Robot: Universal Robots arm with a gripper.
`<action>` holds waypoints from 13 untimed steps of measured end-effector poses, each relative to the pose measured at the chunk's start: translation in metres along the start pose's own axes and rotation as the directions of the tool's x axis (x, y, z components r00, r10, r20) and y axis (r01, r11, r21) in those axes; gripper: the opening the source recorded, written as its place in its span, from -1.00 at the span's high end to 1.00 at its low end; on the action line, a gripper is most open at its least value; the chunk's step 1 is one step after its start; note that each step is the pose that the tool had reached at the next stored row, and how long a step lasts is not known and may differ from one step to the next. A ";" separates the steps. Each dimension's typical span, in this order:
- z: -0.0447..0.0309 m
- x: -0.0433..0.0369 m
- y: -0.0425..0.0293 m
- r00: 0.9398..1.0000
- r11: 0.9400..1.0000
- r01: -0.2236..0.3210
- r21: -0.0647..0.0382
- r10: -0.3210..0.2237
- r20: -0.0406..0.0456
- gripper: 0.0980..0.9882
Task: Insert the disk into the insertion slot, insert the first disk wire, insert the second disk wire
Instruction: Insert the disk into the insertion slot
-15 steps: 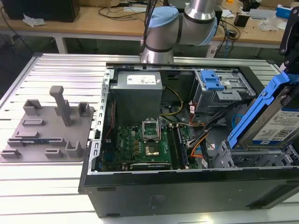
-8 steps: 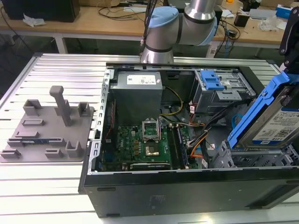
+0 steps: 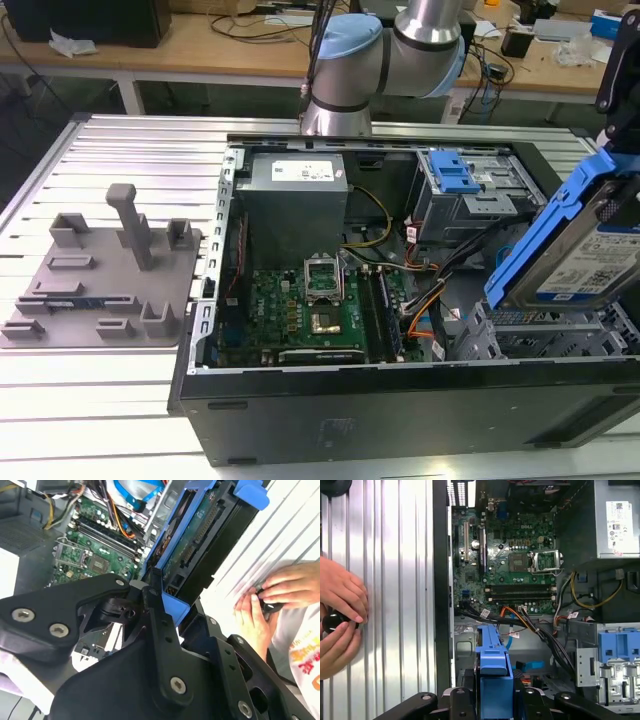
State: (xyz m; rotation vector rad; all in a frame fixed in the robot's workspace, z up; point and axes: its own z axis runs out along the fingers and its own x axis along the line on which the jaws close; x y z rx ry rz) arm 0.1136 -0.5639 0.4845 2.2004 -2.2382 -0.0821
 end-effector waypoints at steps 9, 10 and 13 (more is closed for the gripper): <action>0.0005 0.0001 0.0007 1.000 1.000 0.014 0.026 -0.014 0.004 0.40; 0.0009 0.0001 0.0010 1.000 0.999 0.017 0.033 -0.017 0.004 0.40; 0.0016 0.0002 0.0014 1.000 0.999 0.024 0.046 -0.024 0.004 0.40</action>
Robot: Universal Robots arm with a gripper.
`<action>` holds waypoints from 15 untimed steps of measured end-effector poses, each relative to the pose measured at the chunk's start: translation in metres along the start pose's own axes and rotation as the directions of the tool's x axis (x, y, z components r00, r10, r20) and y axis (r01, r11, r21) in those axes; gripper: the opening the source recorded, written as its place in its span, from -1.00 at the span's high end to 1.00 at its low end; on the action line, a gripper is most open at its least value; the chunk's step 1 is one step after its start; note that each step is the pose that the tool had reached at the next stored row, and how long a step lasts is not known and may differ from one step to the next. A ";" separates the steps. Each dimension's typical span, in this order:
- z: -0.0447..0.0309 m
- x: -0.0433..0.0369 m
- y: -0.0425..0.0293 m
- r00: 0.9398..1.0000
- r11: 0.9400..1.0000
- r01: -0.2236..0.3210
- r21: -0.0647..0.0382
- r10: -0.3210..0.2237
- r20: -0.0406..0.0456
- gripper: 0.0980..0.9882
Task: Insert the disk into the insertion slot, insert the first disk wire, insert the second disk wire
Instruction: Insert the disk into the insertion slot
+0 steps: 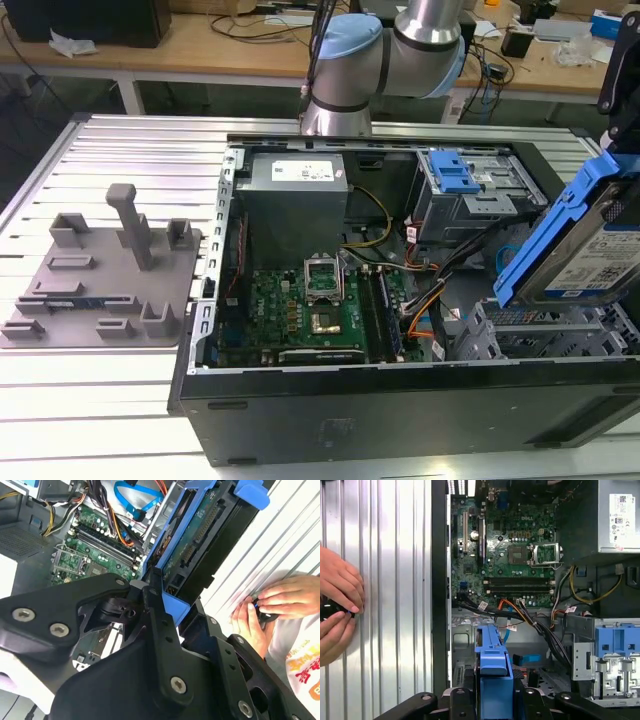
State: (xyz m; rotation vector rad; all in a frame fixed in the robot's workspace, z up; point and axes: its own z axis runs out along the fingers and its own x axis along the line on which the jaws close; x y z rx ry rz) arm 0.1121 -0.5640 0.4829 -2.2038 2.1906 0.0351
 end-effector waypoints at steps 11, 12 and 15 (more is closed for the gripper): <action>0.0024 -0.0008 0.0016 1.000 1.000 0.006 0.019 -0.006 0.000 0.40; 0.0027 -0.0015 0.0016 1.000 1.000 0.006 0.019 -0.006 0.000 0.40; 0.0037 -0.0038 0.0016 1.000 1.000 0.006 0.019 -0.006 0.000 0.40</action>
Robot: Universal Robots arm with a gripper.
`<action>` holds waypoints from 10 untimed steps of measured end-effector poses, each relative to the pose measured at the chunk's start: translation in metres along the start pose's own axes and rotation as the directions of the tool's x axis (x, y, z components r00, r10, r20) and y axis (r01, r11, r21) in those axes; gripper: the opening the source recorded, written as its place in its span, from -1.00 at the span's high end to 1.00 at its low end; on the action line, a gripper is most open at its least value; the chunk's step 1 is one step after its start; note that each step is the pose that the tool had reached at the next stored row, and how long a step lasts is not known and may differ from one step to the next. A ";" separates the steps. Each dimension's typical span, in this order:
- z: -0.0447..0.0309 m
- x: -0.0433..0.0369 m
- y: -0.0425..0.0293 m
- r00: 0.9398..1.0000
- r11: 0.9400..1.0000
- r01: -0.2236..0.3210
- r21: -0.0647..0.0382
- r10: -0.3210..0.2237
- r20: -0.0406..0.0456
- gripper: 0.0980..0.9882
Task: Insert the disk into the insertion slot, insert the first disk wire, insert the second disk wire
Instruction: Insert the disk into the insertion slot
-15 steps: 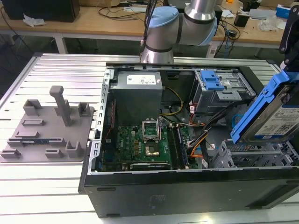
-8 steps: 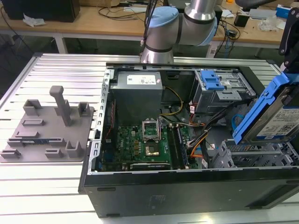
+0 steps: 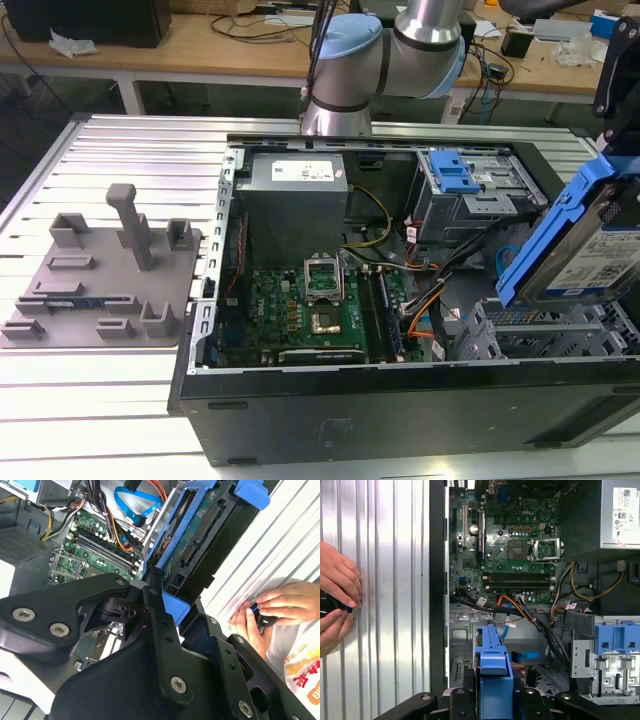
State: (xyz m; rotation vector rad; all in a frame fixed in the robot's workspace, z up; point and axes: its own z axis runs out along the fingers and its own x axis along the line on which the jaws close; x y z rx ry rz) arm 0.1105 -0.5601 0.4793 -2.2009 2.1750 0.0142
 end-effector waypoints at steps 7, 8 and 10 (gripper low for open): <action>0.0048 -0.0019 0.0003 1.000 1.000 0.000 0.000 0.000 0.000 0.40; 0.0054 -0.0019 0.0003 1.000 1.000 0.000 0.000 0.000 0.000 0.40; 0.0080 -0.0018 0.0004 1.000 1.000 0.000 0.000 0.000 0.000 0.40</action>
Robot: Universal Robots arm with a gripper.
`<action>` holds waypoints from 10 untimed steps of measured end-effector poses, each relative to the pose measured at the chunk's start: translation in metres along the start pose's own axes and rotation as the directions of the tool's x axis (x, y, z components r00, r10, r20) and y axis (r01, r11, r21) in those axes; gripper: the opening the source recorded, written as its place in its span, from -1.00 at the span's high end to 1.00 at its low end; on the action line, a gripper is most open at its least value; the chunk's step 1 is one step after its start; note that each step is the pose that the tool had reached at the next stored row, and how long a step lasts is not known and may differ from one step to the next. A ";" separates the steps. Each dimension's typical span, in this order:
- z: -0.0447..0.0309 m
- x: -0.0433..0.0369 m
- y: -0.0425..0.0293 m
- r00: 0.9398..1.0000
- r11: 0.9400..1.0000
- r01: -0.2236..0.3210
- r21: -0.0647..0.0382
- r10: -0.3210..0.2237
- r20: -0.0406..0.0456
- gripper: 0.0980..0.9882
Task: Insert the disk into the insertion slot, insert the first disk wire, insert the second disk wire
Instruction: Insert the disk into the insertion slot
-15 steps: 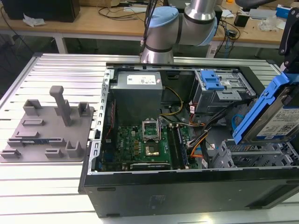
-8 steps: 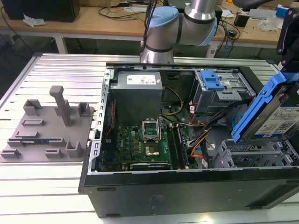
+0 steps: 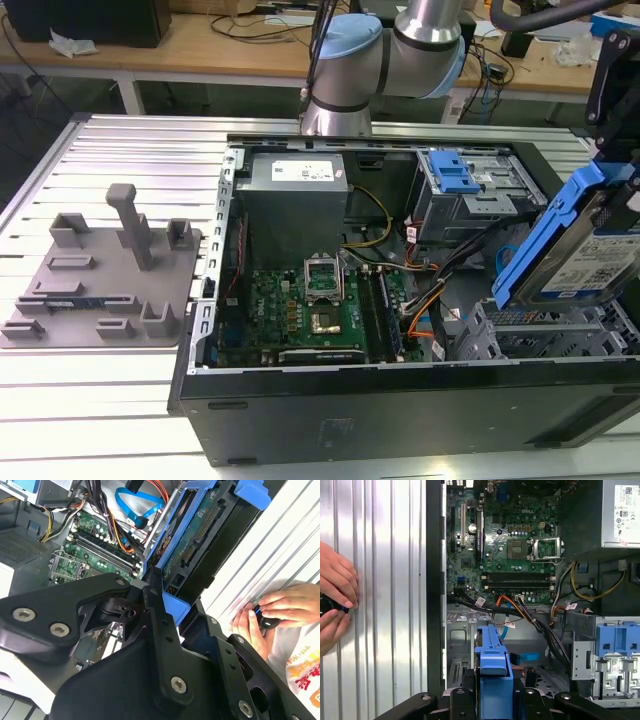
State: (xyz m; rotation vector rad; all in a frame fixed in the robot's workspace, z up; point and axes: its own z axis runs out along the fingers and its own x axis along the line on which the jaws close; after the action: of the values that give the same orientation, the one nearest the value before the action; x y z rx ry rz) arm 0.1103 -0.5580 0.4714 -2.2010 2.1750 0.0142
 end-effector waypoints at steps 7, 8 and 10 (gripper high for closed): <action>0.0073 0.0003 0.0002 1.000 1.000 0.000 0.000 0.000 0.000 0.40; 0.0081 0.0003 0.0002 1.000 1.000 0.000 0.000 0.000 0.000 0.40; 0.0095 0.0004 0.0003 1.000 1.000 0.000 0.000 0.000 0.000 0.40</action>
State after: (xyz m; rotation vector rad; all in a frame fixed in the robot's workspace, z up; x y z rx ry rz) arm 0.1102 -0.5580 0.4619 -2.2010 2.1753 0.0147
